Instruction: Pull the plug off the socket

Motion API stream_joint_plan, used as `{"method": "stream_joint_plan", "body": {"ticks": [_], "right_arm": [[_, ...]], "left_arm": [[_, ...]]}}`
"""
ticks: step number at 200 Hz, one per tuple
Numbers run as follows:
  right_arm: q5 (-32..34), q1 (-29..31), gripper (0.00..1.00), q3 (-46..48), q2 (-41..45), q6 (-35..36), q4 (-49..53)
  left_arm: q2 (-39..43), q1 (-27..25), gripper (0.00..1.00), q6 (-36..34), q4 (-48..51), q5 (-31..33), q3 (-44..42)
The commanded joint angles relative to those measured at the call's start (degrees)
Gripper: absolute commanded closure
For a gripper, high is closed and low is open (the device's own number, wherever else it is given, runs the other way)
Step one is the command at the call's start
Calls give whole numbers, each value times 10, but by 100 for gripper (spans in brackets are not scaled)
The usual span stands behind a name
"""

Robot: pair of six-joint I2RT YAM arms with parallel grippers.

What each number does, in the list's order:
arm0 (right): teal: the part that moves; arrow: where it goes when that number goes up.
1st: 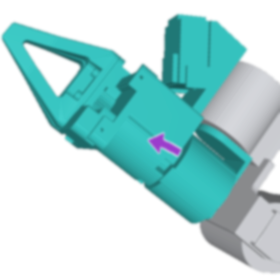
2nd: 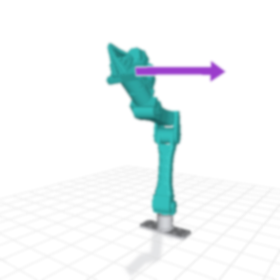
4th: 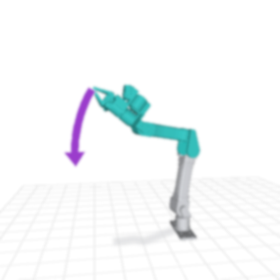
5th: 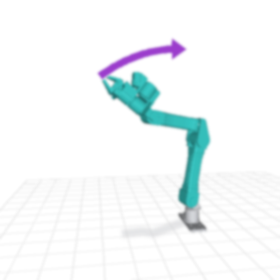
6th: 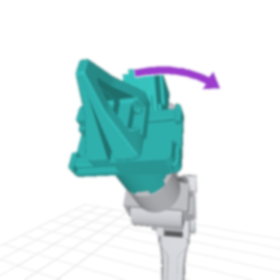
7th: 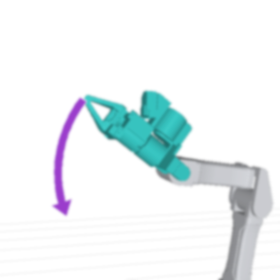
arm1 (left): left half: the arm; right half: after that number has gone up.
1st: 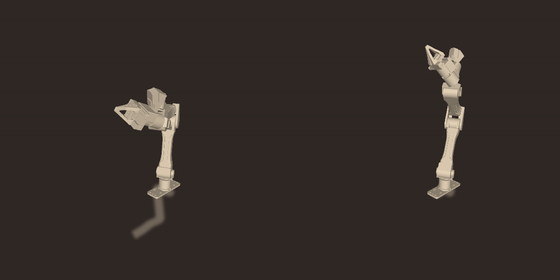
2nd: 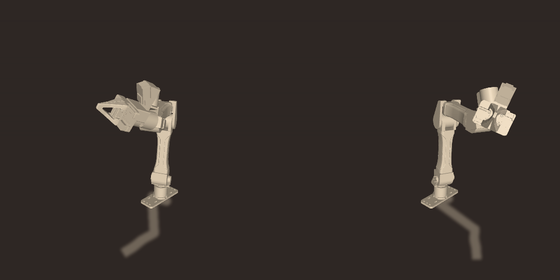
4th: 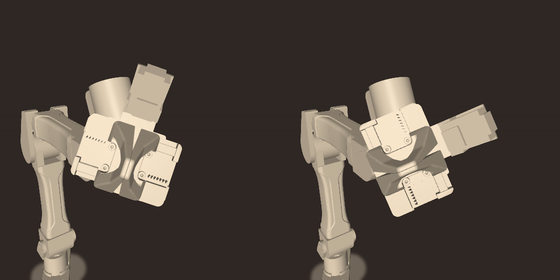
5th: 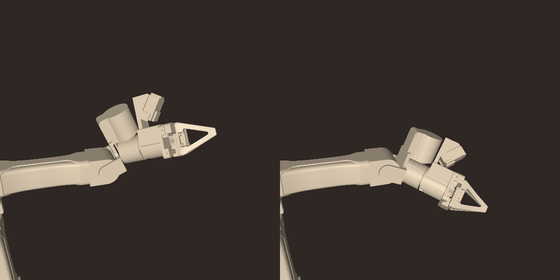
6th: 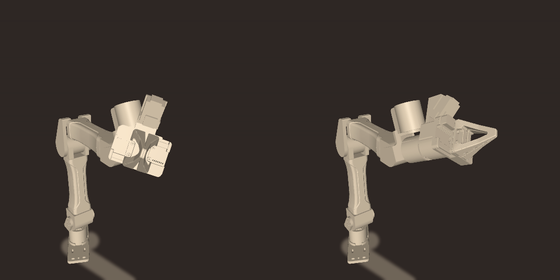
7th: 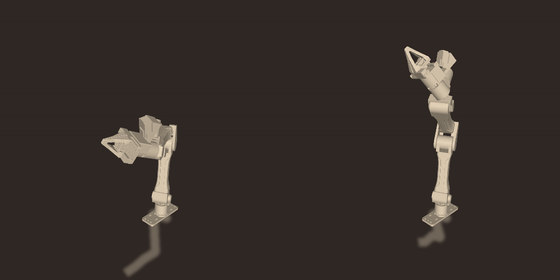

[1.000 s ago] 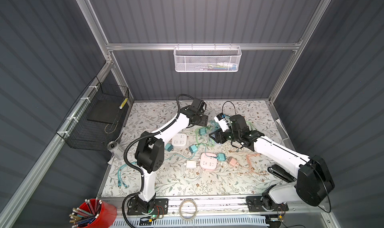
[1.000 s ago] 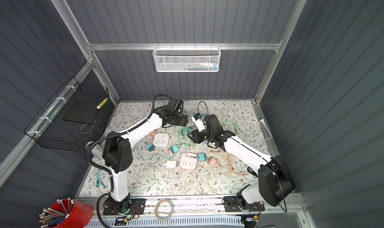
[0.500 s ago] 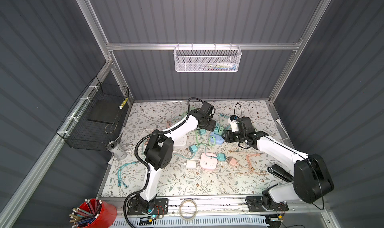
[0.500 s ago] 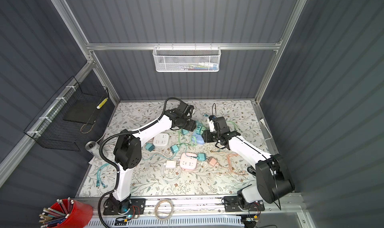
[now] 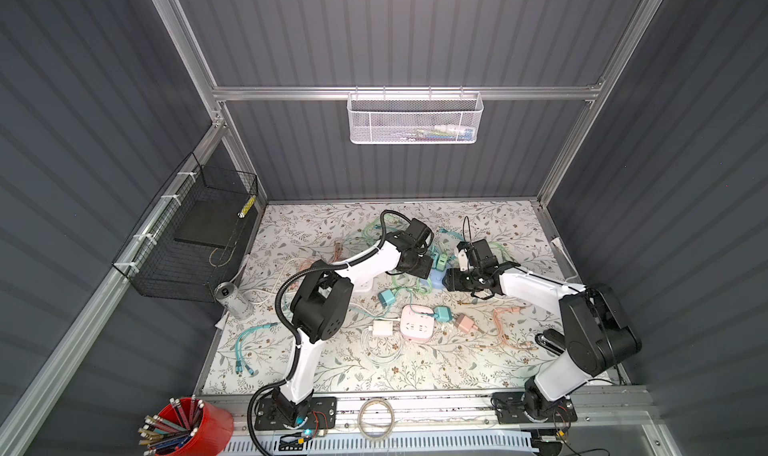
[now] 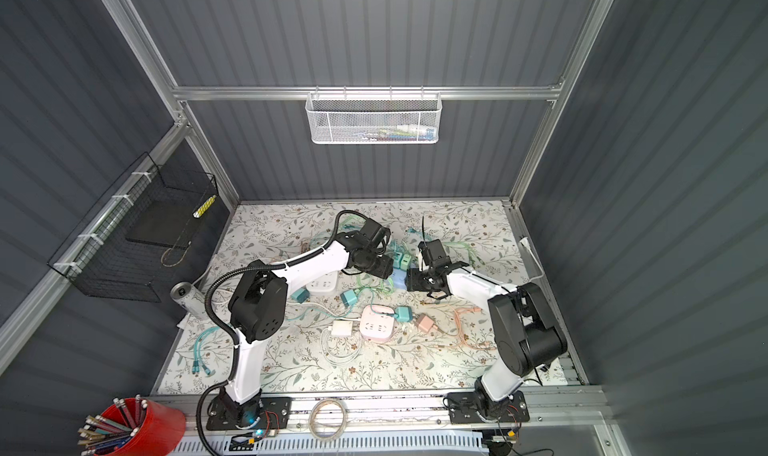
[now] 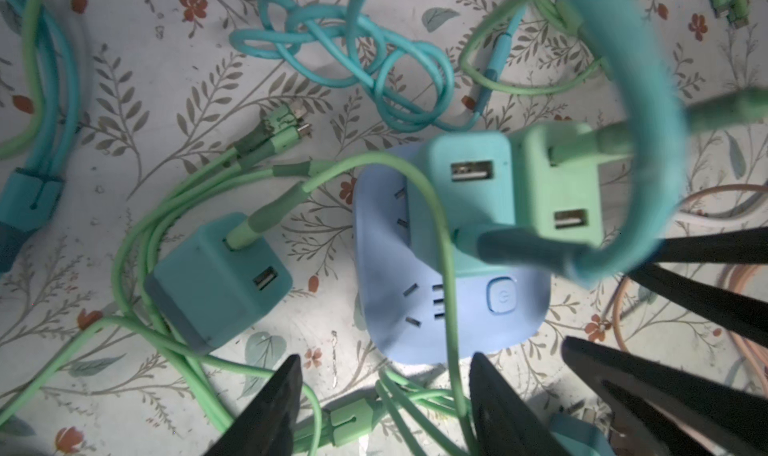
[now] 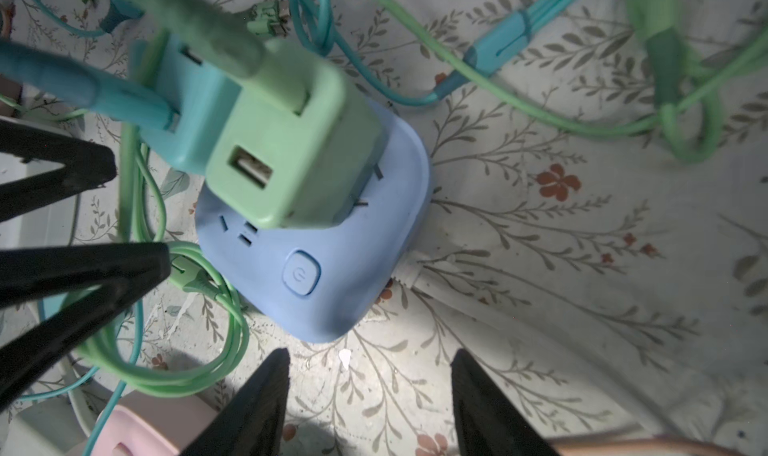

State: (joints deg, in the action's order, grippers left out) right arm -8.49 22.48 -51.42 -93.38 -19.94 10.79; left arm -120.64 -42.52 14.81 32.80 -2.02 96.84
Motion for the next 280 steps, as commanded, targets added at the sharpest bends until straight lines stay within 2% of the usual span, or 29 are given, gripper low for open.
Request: {"method": "stream_joint_plan", "body": {"ticks": [1,27,45,61,90,174,210,280], "right_arm": [[11,-3,36,-4,-11,-15,-12],[15,-11,37,-3,-21,-23,-14],[15,-18,41,-5,-29,-23,-14],[15,-27,45,-5,-32,-23,-19],[2,-36,45,-8,-39,-23,-30],[-26,-43,36,-11,-38,-25,-53],[-62,-45,24,12,-13,20,-99],[-75,-46,25,-28,-22,109,-74]], "left_arm": [[7,-3,35,15,-5,-15,-2],[-5,-4,38,14,23,25,3],[-20,0,43,9,39,59,9],[-31,7,49,6,50,62,16],[-38,23,52,2,44,58,16],[-79,49,53,-29,65,77,31],[-68,50,54,-34,63,62,7],[-27,48,40,-24,30,-9,9]]}}
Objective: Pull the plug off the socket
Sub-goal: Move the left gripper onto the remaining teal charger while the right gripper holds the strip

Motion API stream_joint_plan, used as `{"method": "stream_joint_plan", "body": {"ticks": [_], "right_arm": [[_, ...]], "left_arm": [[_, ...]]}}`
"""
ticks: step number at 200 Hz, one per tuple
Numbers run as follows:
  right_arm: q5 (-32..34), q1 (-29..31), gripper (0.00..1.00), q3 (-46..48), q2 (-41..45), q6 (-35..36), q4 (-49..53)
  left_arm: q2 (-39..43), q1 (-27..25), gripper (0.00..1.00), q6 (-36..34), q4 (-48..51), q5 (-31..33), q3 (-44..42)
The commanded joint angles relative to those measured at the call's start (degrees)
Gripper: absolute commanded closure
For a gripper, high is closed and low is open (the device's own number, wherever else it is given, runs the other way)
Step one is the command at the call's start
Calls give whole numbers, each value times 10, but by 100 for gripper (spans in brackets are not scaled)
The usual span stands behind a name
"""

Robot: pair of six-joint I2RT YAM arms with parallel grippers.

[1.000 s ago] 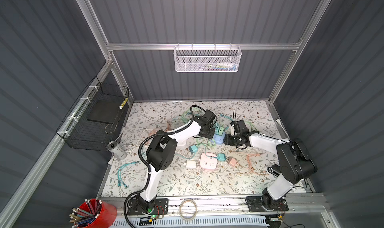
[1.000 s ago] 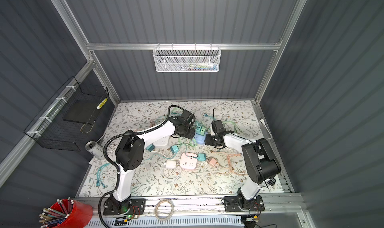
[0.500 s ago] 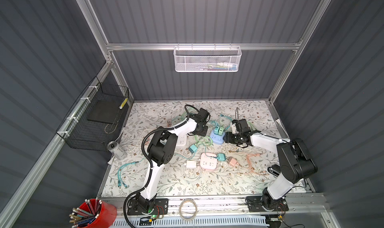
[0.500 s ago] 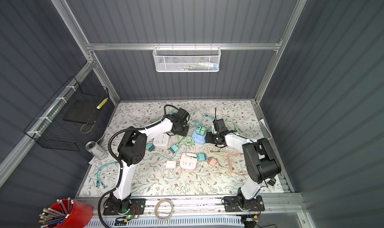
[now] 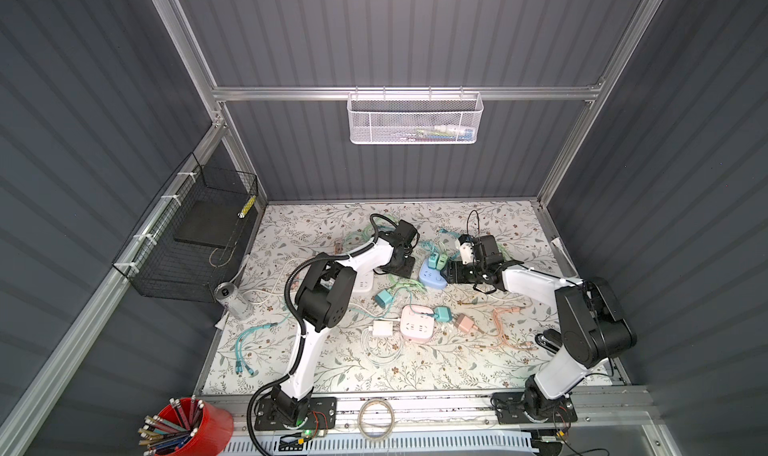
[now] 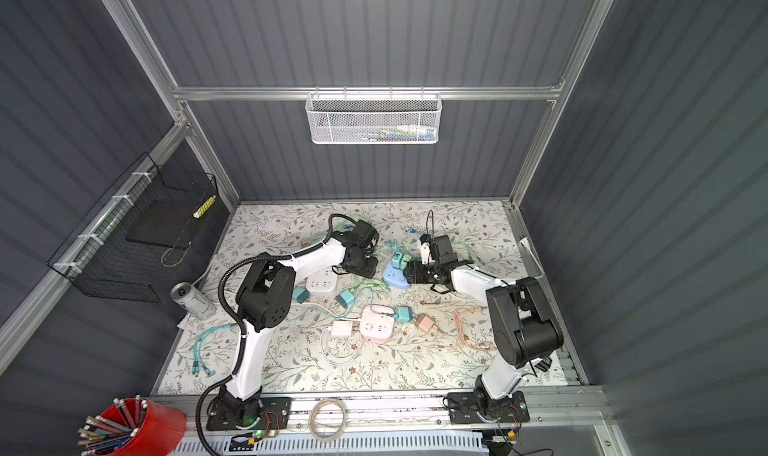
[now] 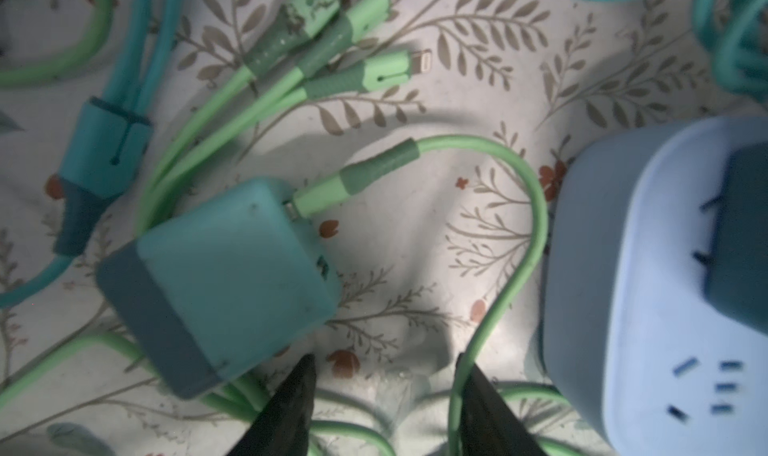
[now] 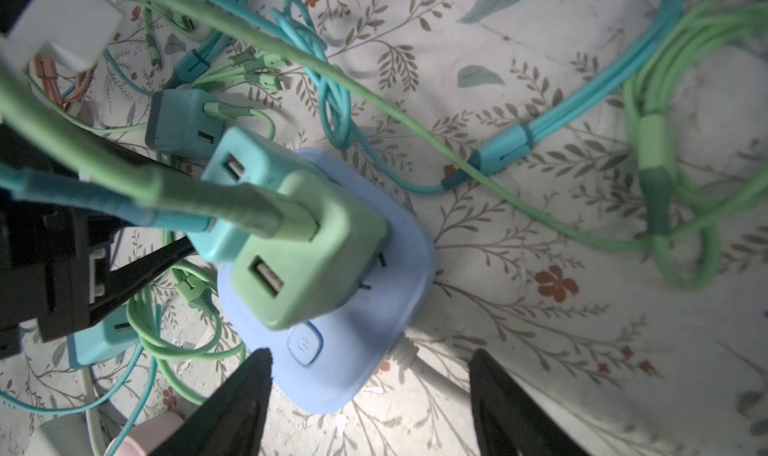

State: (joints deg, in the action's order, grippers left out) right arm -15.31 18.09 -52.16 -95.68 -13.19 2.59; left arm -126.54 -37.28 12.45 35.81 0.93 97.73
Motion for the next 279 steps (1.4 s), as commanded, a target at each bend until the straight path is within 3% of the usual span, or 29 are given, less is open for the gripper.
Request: {"method": "stream_joint_plan", "body": {"ticks": [1,56,123,174,223,279], "right_arm": [[-6,-2,25,-21,1,42,8],[-3,-3,25,-68,41,114,92],[37,-9,20,-65,56,354,154],[-33,-12,19,-89,-4,387,137],[-34,-10,19,-125,-42,412,157],[-29,-5,20,-164,-81,447,181]], "left_arm": [[33,-4,40,-1,0,-39,0],[51,-6,27,4,-9,-42,-2],[58,-6,17,17,-37,-58,-11],[53,-6,15,23,-50,-75,-24],[40,-9,15,31,-58,-90,-27],[31,-10,26,38,-59,-103,-33]]}}
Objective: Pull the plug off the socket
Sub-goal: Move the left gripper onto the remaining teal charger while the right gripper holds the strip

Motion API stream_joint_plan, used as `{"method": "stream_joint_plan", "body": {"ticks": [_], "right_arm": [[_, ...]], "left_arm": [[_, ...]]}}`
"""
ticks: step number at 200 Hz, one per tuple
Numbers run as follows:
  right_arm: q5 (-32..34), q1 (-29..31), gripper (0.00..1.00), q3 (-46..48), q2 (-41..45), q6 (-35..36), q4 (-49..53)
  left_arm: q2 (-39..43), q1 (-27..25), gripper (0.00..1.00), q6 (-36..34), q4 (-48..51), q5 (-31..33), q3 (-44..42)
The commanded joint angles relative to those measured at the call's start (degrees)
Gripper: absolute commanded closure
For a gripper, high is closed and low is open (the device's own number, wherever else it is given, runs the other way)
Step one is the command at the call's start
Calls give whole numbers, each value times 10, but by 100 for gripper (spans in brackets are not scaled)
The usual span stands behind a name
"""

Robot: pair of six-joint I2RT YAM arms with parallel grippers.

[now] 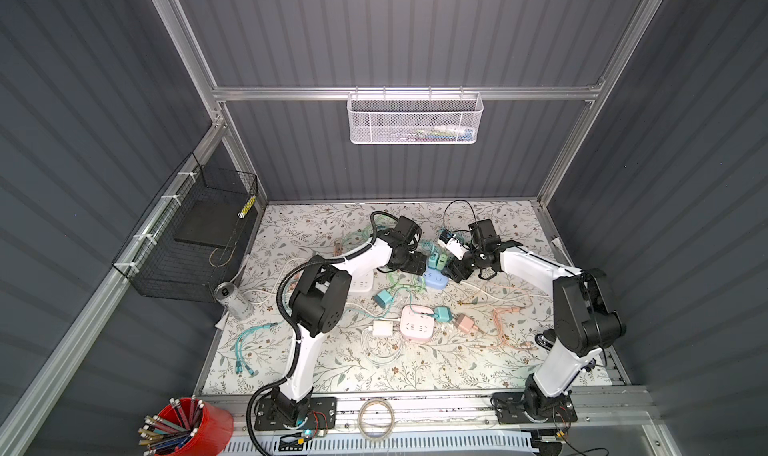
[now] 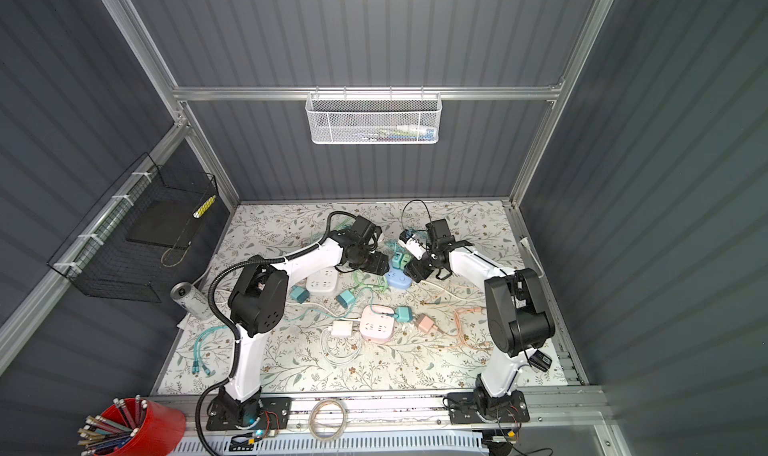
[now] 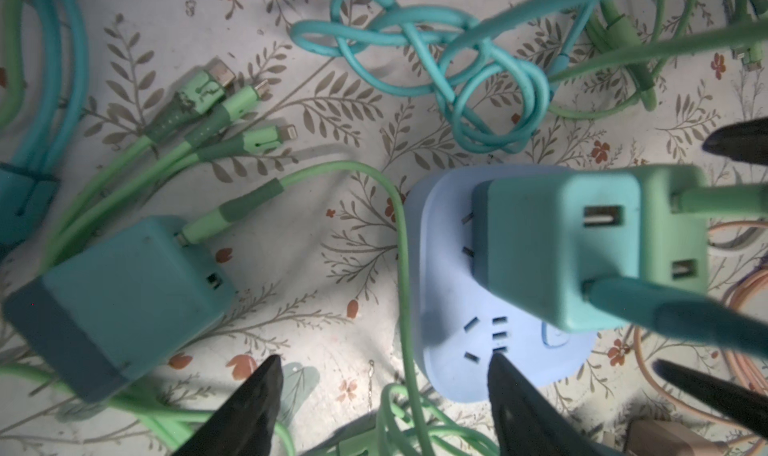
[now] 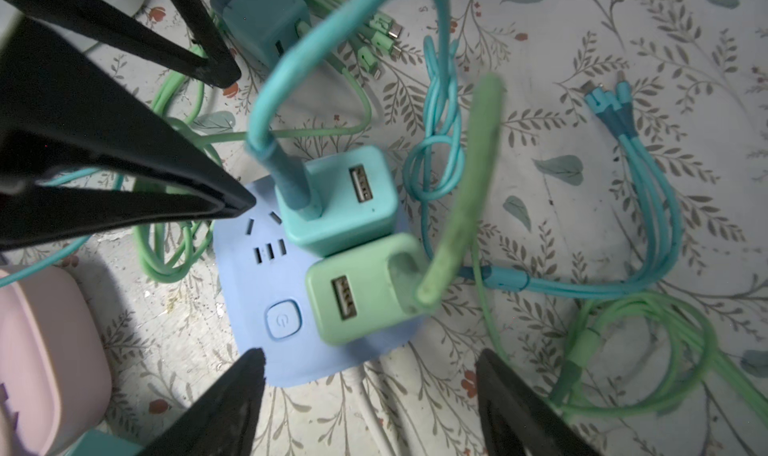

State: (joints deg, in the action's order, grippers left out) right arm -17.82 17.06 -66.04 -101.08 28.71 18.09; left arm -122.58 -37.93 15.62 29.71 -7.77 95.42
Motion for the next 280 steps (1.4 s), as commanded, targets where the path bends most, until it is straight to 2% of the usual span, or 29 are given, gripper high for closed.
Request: {"method": "stream_joint_plan", "body": {"ticks": [1,38,137,280], "right_arm": [[-4,5,20,-26,-27,28,27],[-2,10,21,-42,-41,39,21],[20,20,29,-81,-83,61,56],[-2,22,51,-86,-81,42,53]], "left_arm": [[-9,-3,27,7,2,-17,-11],[-21,-3,34,12,1,-30,-13],[-30,-3,36,20,-1,-45,-13],[-43,-13,42,20,23,-22,3]]}}
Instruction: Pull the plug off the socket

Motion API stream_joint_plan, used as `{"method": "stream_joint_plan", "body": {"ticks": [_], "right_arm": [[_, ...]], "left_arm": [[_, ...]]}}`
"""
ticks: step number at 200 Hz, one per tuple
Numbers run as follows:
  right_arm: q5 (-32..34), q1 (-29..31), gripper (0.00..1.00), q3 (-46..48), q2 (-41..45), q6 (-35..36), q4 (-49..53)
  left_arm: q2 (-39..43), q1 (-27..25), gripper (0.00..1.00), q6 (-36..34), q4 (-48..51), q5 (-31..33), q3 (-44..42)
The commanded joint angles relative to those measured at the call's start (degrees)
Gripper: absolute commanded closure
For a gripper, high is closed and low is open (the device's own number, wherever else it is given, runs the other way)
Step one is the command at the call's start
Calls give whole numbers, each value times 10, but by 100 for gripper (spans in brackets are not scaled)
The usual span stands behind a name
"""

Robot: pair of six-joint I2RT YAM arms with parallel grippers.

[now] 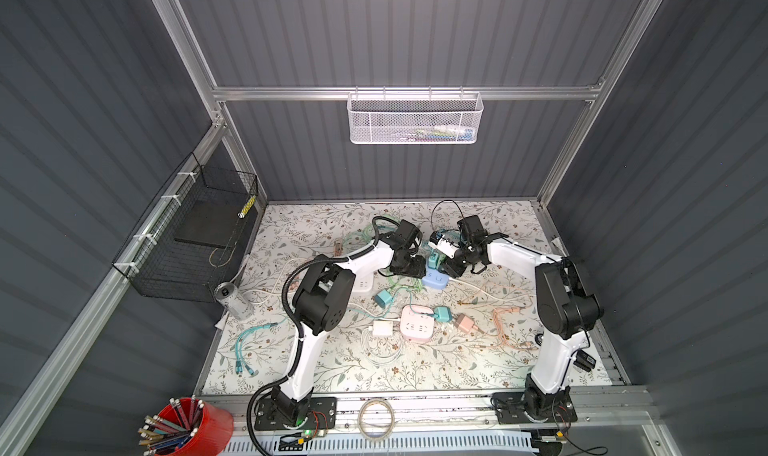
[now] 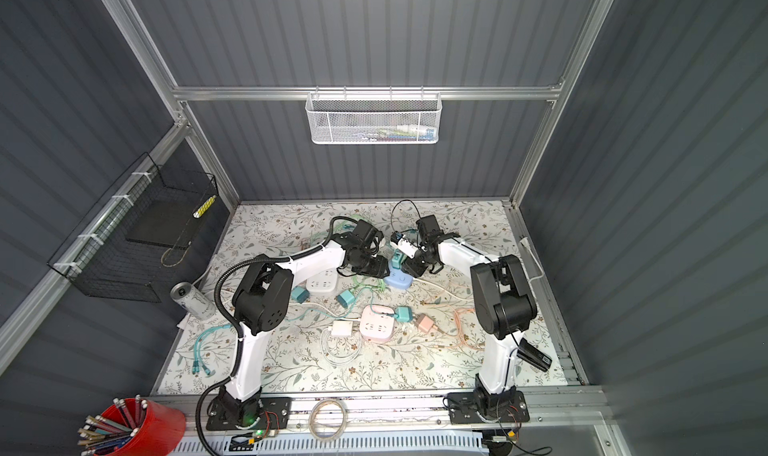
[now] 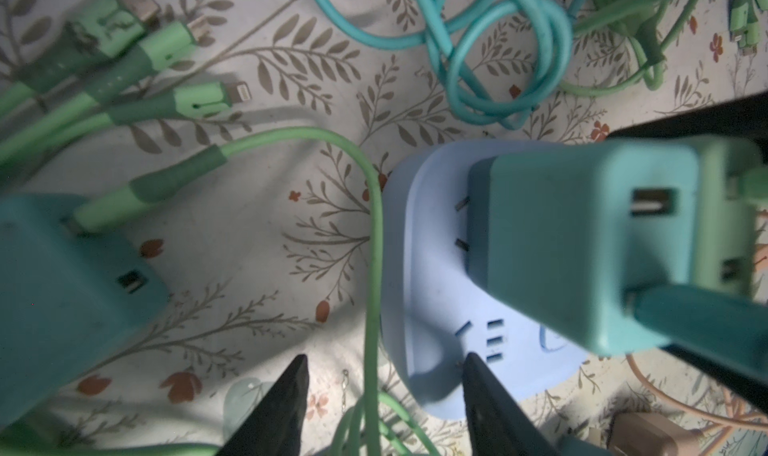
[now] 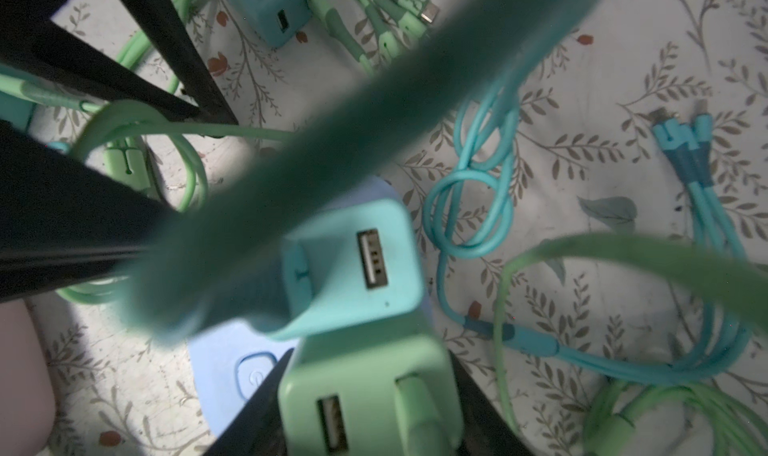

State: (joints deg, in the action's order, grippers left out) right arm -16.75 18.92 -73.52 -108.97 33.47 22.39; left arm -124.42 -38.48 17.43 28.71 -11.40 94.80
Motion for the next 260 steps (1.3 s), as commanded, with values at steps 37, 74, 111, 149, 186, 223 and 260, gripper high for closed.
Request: {"method": "stream_joint_plan", "body": {"ticks": [37,74,111,149,186,223,260], "right_arm": [[-18,3,58,-5,10,-19,1],[-19,3,62,0,25,-32,-14],[-20,3,66,-1,31,-48,-21],[-20,3,70,-5,41,-58,-17],[-12,2,71,-13,43,-56,-7],[-11,-1,72,-11,43,-56,-4],[13,13,73,6,44,-48,-10]], "left_arm": [[-30,-12,42,1,40,22,17],[-33,-12,43,2,42,29,15],[-37,-13,45,2,49,34,19],[-41,-15,46,2,53,43,20],[-45,-16,46,2,56,45,25],[-50,-17,46,6,55,39,28],[-63,-16,47,35,29,5,30]]}}
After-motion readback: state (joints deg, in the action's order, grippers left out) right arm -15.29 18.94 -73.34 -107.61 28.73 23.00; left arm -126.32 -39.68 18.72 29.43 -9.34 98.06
